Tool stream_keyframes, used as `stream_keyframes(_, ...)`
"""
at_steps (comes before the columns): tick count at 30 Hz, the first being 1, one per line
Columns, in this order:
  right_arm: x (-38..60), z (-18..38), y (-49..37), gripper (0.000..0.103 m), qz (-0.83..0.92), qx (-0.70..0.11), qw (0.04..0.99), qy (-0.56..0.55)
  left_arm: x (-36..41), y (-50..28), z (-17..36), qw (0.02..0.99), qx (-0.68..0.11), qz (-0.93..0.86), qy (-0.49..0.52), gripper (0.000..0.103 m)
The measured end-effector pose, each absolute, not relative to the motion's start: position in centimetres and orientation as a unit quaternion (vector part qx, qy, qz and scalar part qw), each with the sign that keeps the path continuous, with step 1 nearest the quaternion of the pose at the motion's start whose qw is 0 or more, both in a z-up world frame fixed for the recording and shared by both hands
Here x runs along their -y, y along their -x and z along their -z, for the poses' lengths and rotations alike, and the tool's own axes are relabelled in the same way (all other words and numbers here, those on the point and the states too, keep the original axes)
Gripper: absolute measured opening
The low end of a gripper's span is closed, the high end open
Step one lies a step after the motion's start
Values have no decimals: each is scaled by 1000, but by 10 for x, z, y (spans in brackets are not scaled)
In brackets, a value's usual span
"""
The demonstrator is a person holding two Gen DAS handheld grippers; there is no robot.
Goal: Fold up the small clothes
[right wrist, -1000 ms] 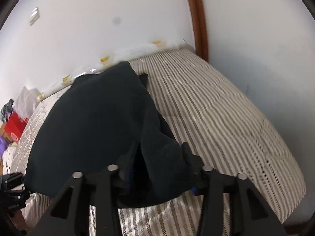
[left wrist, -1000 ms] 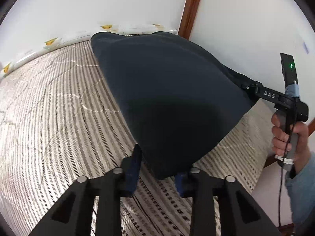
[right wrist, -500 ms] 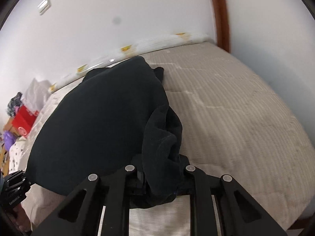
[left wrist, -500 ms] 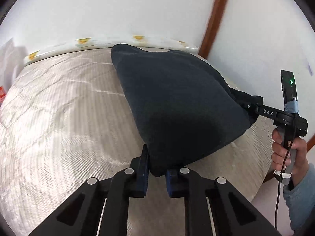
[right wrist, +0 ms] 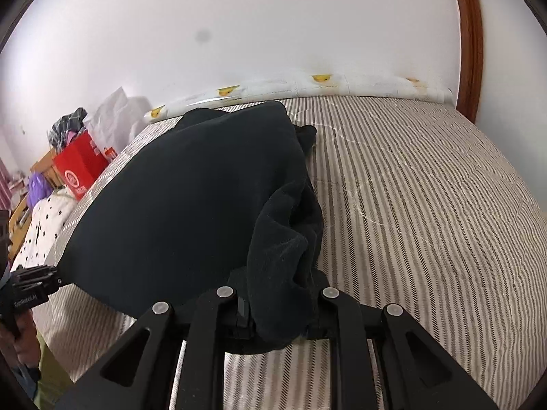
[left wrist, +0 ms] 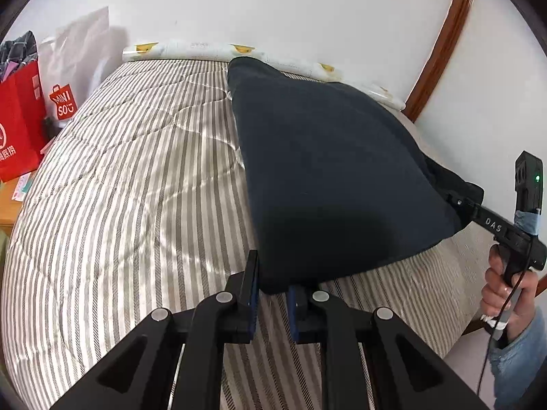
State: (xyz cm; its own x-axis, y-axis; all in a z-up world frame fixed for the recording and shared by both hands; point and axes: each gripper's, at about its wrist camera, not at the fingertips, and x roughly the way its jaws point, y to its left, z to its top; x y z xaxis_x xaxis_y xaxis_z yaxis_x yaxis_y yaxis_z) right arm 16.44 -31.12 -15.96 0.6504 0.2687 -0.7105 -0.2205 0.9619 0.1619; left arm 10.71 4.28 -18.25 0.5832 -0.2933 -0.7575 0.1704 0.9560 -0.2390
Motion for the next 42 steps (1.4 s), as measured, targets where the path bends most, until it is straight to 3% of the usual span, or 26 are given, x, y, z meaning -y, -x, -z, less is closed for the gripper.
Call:
stream_keyframes(4,324,159,-159,29,-133,-412,901,-37,-38,-106,184,885,-443,126,63,15)
stream_keyframes(10,339,131,-148,35,-135,-409,902,-2,-51,-88,179,881,-454,123,46,19)
stream_keyframes(12,340,119,-155,37,-129,-401,907,7,-61,-80,170,886,-447,114,51,28)
stream_keyframes(14,341,108,-169,37,-124,-397,910,7,-71,-77,159,891,-438,102,58,47)
stream_keyframes(16,340,98,-184,38,-130,-395,909,-8,-80,-77,147,898,-425,95,64,58)
stream_keyframes(27,298,68,-290,38,-160,-393,905,-5,-78,-163,114,903,-414,94,72,58)
stream_keyframes(42,268,146,-399,38,-166,-472,865,-30,-47,-250,163,876,-444,174,76,59)
